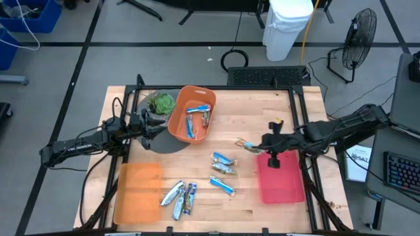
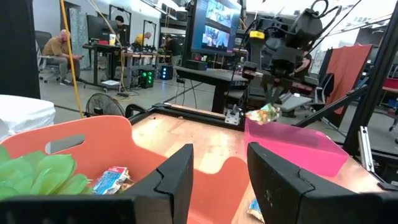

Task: Pick and place Granola Bars by type
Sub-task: Put the yellow granola bar into the red bin

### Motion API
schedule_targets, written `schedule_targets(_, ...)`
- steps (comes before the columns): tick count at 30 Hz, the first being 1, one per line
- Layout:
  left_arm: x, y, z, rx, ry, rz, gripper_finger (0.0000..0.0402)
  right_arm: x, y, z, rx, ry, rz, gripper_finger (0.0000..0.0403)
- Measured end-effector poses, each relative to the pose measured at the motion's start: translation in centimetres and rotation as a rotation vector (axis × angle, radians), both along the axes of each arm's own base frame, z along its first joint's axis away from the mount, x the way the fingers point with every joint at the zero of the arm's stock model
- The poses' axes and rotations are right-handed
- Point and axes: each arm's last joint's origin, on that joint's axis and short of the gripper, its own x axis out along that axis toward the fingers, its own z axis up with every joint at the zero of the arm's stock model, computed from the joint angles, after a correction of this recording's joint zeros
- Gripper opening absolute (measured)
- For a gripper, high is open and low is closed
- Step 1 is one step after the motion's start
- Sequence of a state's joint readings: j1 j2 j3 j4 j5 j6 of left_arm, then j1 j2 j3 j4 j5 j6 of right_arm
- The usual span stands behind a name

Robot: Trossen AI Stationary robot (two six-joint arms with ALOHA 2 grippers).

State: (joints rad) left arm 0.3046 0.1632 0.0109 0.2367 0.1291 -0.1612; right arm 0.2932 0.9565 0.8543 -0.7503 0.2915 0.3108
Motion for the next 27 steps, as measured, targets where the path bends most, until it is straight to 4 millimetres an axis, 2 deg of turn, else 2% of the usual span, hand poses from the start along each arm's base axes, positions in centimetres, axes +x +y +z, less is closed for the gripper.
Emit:
schedule_targets(4,0.0,0.0,0.0,0.0,0.0,0.0,0.0154,-2.2,0.6,0.2,0.039,0.018,-0.065,0.0)
schedule_targets(8,0.0,0.0,0.0,0.0,0.0,0.0,0.0154,-4.0,1.4,-0.6,0.071,-0.008,-0.062,0.0)
schedule_targets(15,0.0,0.0,0.0,0.0,0.001,0.0,0.0154,-6.7,1.8,-1.0,0.04,-0.157,-0.049,0.0)
schedule_targets(19,0.0,0.0,0.0,0.0,0.0,0.0,0.0154,-8.2,1.1,0.0,0.031,-0.27,-0.033,0.0)
schedule_targets(23,0.0,0.0,0.0,0.0,0.0,0.0,0.0154,-10.0,-0.5,0.7,-0.004,-0.384,-0.063,0.0)
schedule_targets(27,0.0,0.0,0.0,0.0,0.0,0.0,0.0154,-11.1,-1.8,0.7,-0.026,-0.527,-0.109,0.0)
